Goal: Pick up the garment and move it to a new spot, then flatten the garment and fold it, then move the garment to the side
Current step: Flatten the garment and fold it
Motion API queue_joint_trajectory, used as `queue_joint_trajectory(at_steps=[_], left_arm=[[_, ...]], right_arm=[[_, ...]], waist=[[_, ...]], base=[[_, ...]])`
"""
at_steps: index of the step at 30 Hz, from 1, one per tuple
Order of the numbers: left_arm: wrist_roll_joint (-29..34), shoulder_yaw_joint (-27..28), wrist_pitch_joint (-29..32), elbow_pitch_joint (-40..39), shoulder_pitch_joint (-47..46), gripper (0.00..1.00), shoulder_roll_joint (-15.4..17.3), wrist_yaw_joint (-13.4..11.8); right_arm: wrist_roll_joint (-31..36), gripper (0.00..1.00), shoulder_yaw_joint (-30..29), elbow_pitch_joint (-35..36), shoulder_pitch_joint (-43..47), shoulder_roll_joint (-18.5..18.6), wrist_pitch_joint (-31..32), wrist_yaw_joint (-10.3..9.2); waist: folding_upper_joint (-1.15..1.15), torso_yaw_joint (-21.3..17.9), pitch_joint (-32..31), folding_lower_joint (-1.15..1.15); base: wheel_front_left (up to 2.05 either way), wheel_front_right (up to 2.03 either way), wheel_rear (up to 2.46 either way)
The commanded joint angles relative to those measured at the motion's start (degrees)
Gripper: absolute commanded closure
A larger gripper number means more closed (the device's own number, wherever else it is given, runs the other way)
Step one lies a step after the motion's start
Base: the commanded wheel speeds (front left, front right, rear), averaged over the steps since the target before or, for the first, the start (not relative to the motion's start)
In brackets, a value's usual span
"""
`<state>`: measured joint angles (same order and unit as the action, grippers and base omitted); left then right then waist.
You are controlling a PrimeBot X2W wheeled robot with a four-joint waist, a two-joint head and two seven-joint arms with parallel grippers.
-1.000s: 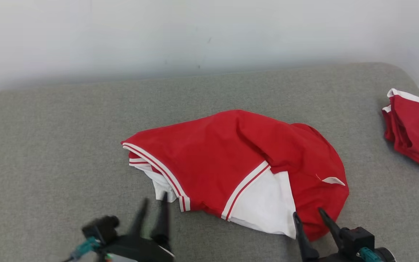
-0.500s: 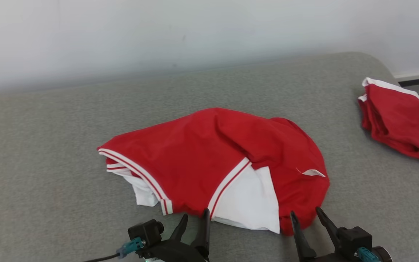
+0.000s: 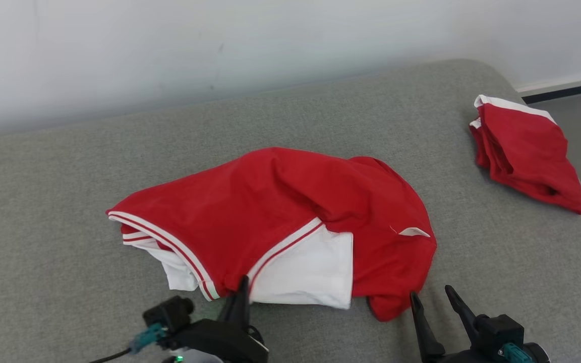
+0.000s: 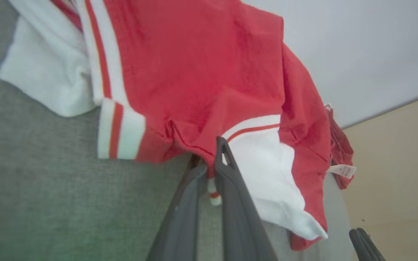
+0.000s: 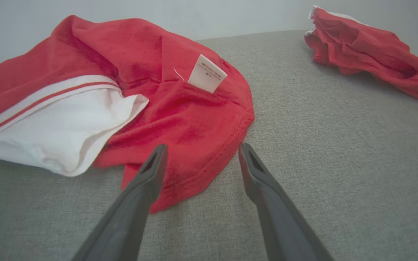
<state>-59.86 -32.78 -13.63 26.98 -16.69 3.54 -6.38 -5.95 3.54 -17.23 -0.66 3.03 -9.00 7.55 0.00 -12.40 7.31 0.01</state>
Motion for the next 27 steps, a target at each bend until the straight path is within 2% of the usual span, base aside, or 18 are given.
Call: queue_joint_trajectory(at_steps=[1, 5, 12, 16, 23, 27], left_arm=[[-0.8, 1.5, -0.6, -1.0, 1.1, 1.00, 0.9, 0.6], [-1.8, 5.4, -1.2, -5.0, 3.8, 1.00, 3.4, 0.3], [-1.7, 10.1, -1.4, -11.5, 8.1, 1.00, 7.3, -2.9], [-0.4, 11.2, -1.4, -13.3, 9.5, 1.00, 8.7, -5.2], [2.2, 10.7, -1.2, -14.8, 8.9, 1.00, 9.8, -6.3], [3.5, 11.2, -1.0, -19.9, 10.5, 1.00, 11.8, -9.1]], right_arm=[[0.2, 0.00, -0.2, 0.1, 0.2, -0.1, -0.2, -0.14], [0.6, 0.00, -1.2, 0.3, 0.7, -0.1, 0.0, -0.14], [1.3, 0.00, -2.6, 1.3, 1.2, 0.2, 0.6, -0.14], [1.4, 0.00, -3.0, 2.1, 1.6, 0.4, 0.8, -0.14], [1.5, 0.00, -2.6, 2.8, 1.7, 0.4, 1.5, -0.14], [1.6, 0.00, -2.9, 3.1, 2.2, 0.3, 1.7, -0.14]], waist=[[0.00, 1.0, -0.4, -0.01], [0.00, 3.1, -1.0, -0.01], [0.00, 6.3, -1.4, -0.01], [0.00, 7.4, -1.4, -0.01], [0.00, 8.3, -1.9, -0.01], [0.00, 8.9, -2.3, -0.01]], base=[[0.00, 0.00, 0.00], [0.00, 0.00, 0.00], [0.00, 0.00, 0.00], [0.00, 0.00, 0.00], [0.00, 0.00, 0.00], [0.00, 0.00, 0.00]])
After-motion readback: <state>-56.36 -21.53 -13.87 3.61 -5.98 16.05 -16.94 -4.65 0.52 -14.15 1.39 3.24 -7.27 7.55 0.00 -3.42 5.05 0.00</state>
